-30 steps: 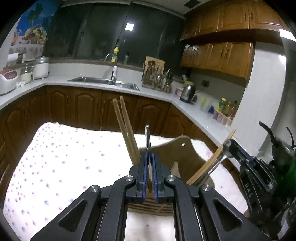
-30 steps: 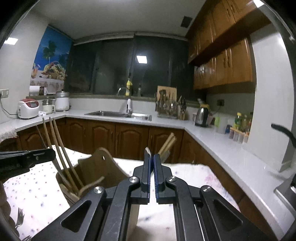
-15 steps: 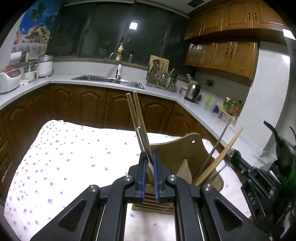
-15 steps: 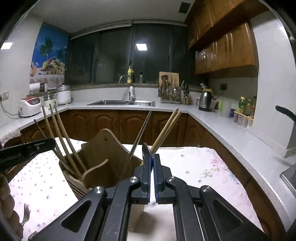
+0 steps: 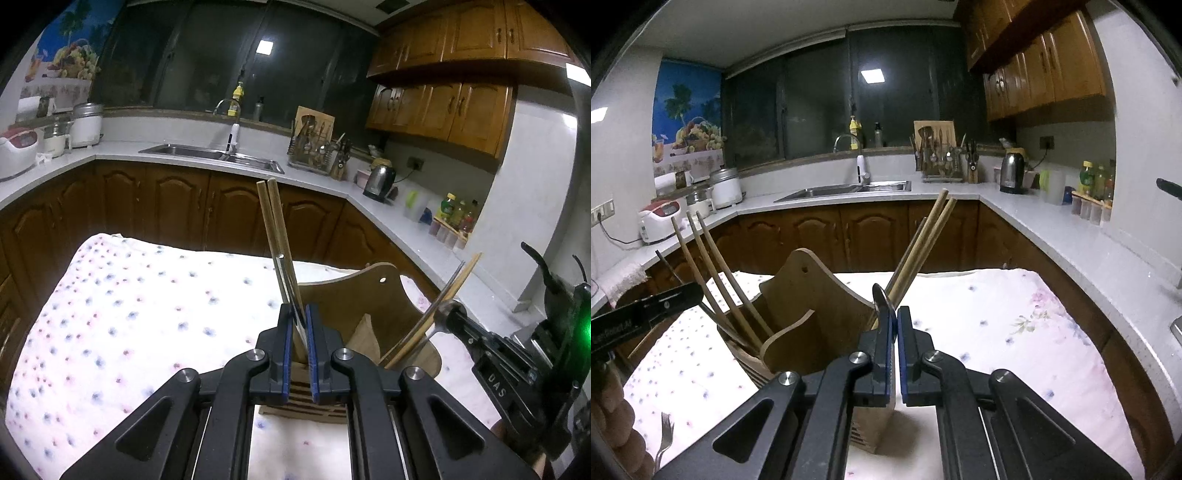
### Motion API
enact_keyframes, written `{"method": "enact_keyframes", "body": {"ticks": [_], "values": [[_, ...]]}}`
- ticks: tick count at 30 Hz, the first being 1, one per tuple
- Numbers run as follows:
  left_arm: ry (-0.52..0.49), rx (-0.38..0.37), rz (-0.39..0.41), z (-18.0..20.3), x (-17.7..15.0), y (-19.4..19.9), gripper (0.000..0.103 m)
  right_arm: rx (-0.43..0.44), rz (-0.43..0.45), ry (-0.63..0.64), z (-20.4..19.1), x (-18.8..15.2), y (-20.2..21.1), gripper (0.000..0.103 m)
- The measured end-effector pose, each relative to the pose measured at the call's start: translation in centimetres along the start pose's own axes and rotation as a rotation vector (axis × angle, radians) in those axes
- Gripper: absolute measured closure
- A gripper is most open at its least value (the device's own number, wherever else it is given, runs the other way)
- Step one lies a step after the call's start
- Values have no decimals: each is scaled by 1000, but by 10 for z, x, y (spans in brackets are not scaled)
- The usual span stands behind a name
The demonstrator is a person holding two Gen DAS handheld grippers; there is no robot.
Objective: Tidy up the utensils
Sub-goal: 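Open both tools to drop the chopstick and spoon into the holder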
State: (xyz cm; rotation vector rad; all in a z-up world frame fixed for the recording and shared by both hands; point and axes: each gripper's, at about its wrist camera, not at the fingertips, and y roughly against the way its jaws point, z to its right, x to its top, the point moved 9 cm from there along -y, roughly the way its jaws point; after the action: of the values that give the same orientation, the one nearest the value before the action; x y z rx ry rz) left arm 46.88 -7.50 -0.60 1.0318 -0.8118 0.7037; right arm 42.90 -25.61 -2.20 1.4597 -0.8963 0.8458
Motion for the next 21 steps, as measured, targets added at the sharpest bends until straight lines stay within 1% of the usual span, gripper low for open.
{"method": "enact_keyframes", "body": {"ticks": [6,12,13,14,15,16,17,18,19,20,21], "values": [[8,-3,-14,-1,-1,-3,97,9,-13,-11,-1,-1,-1,99],[10,2,-28,1,0,-4,96,29,-25,-29,-1,1,-1,96],[12,2,-33,1,0,-5,96,30,-24,-34,0,1,0,89],[13,2,-36,1,0,-5,96,37,-22,-42,0,2,1,79],[14,3,-38,2,0,-5,95,41,-18,-49,0,3,3,74],[15,8,-42,1,0,-5,91,40,-12,-53,1,4,5,65],[20,10,-45,1,0,-5,87,38,-5,-57,2,5,7,59],[29,12,-44,0,0,-4,80,40,-1,-60,2,6,8,57],[34,14,-38,-1,0,-3,77,42,0,-62,3,7,9,53],[35,14,-36,-1,0,-2,77,40,2,-65,4,7,11,47],[35,15,-37,-1,0,0,77,39,3,-69,5,8,11,45]]}}
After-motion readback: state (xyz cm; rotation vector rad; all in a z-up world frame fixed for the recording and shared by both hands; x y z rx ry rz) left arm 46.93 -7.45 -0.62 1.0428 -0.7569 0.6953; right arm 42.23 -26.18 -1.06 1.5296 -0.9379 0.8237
